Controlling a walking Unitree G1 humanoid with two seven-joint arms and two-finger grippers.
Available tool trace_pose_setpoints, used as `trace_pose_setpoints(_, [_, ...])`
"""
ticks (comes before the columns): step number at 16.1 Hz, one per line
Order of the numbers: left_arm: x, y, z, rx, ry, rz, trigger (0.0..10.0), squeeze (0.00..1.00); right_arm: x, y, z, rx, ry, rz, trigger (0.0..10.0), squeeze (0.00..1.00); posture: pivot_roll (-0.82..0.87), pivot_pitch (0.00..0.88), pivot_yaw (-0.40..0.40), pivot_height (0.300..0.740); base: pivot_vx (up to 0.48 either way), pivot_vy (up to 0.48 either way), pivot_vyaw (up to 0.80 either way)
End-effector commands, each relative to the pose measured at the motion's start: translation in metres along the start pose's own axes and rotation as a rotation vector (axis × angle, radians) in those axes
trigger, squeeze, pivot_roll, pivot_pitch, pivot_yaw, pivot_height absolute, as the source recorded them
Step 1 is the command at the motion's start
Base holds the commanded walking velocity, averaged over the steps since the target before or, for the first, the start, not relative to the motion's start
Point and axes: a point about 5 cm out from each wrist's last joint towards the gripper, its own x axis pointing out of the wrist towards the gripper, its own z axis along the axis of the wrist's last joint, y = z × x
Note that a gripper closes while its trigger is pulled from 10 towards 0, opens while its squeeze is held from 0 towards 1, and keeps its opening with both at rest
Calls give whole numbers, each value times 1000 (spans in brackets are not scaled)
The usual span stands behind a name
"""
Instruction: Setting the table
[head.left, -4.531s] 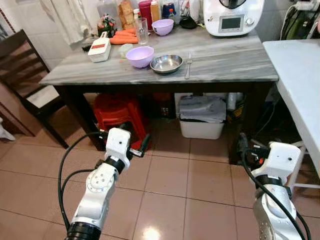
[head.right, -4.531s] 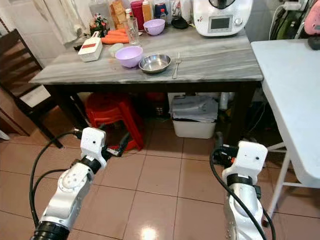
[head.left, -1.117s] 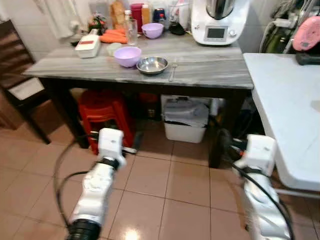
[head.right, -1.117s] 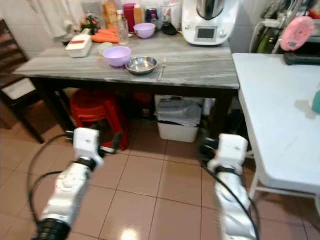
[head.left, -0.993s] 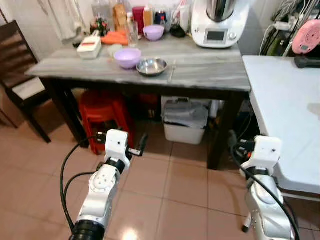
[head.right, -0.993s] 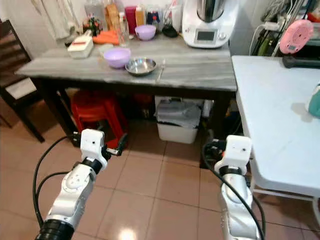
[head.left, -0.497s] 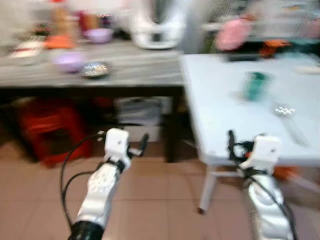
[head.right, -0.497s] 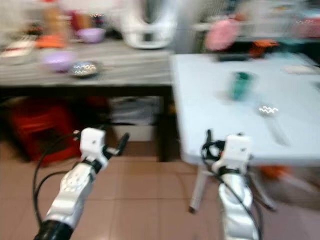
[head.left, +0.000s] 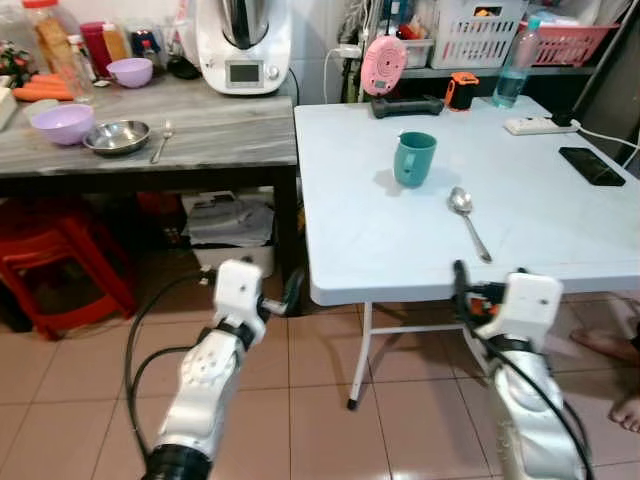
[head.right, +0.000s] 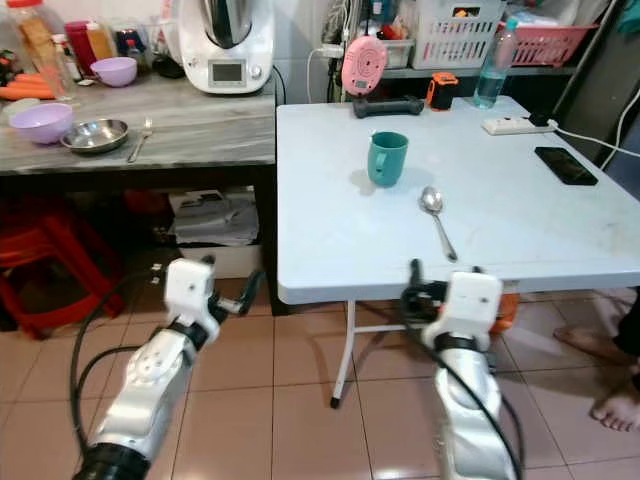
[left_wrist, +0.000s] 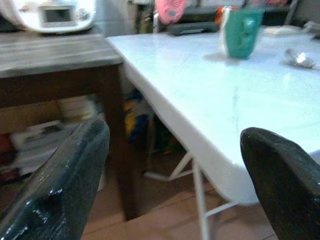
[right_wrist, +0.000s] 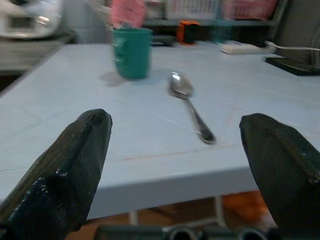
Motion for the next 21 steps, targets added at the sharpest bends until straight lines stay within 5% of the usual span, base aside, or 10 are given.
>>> trace_pose_setpoints(1, [2,-1,5,-1,-14,-2,10000,0,1,-4,4,-12,-12,-7,10000,0,-45,0,35,740,0,-446,0])
trace_pose_setpoints(11, [-1,2,2,7,-2,17,10000,0,-1,-3,3,-16,-5,5,10000,0,-39,0,31,740,0,-441,0])
trace_pose_setpoints(21, [-3,-1,4,-30,-24,-30,10000,0,-2,-4,5,-37,-16,23,10000,0,-51,0,23,740,105,0,191])
